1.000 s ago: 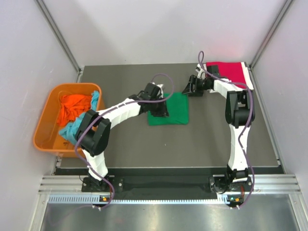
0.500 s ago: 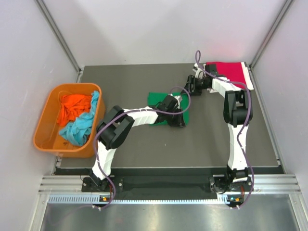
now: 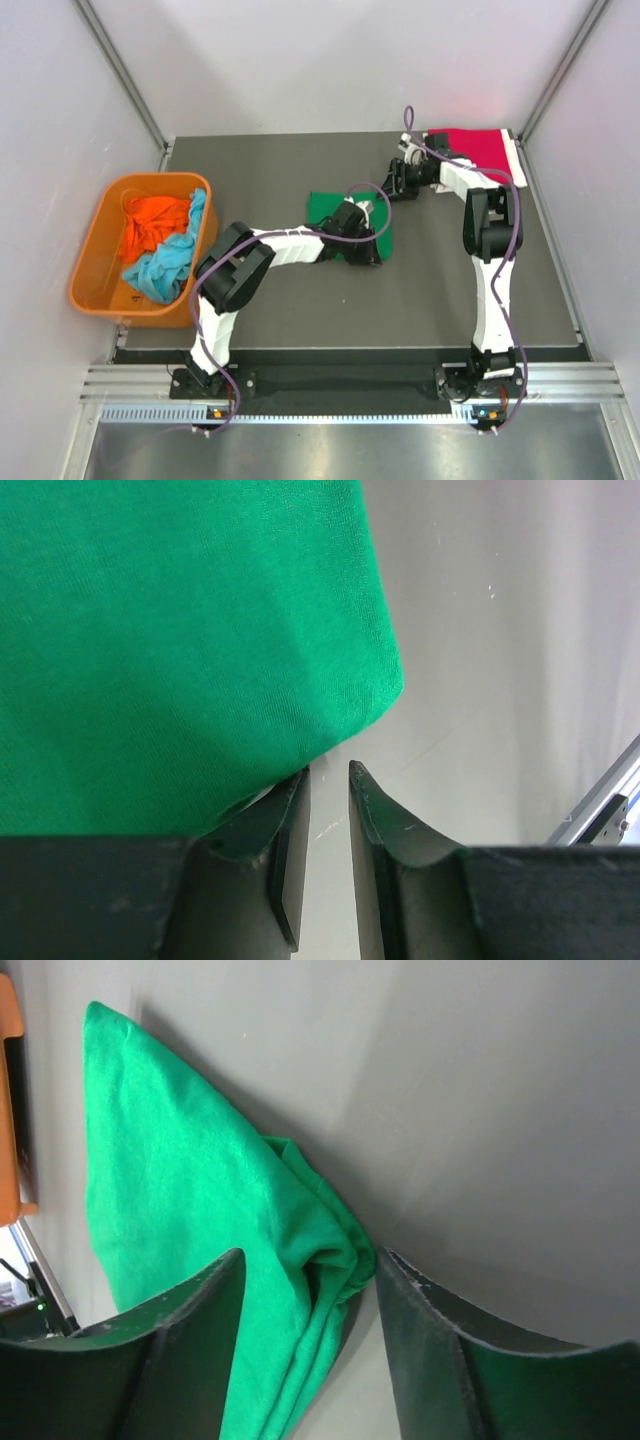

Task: Fold and stack the t-shirts
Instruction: Neatly place the folded tshirt to the corner

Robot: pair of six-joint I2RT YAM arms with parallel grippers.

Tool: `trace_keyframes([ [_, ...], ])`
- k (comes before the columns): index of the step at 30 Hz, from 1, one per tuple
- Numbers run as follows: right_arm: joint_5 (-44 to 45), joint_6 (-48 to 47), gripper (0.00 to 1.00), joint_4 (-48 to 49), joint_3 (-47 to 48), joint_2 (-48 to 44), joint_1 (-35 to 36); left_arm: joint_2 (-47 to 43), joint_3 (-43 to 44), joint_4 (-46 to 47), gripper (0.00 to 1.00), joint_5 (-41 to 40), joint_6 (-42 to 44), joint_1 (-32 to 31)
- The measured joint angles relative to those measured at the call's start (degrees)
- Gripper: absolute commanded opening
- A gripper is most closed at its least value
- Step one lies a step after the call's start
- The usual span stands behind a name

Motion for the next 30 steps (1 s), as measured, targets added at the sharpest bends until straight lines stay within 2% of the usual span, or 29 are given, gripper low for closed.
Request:
trace_keyframes([
  [3, 0.2, -0.4, 0.42, -0.5, 0.5, 0.5, 0.0, -0.5, -0.5, -0.3, 0.27, -0.3, 0.0, -0.3],
  [8, 0.4, -0.3, 0.34, -1.3, 0.6, 1.0, 0.0, -4.2, -1.9, -3.6, 0.28, -0.6, 0.0, -0.5],
  [10, 0.2, -0.4, 0.27, -1.7, 1.0, 1.3, 0.0, -7.3, -1.9, -6.2, 0.29, -0.9, 0.3, -0.6],
  [15, 0.1, -0.8, 0.01, -2.2, 1.2, 2.0, 0.0, -19.5, -1.8, -13.3, 0.32, -2.7, 2.7, -0.6],
  [19, 0.9, -0.9, 0.0, -1.9, 0.3, 1.2, 0.0, -29.6, -1.7, -18.1, 0.33, -7.5, 5.4, -0.3],
  [23, 6.6, -1.7, 0.0, -2.6, -3.6, -3.3, 0.3, -36.6, -3.7, -20.6, 0.34, -11.9, 8.0, 1.5],
  [30, 19.4, -4.5, 0.0, -4.8, -4.9, -13.7, 0.4, -40.4, -7.6, -23.6, 0.34, -18.9, 12.6, 4.9],
])
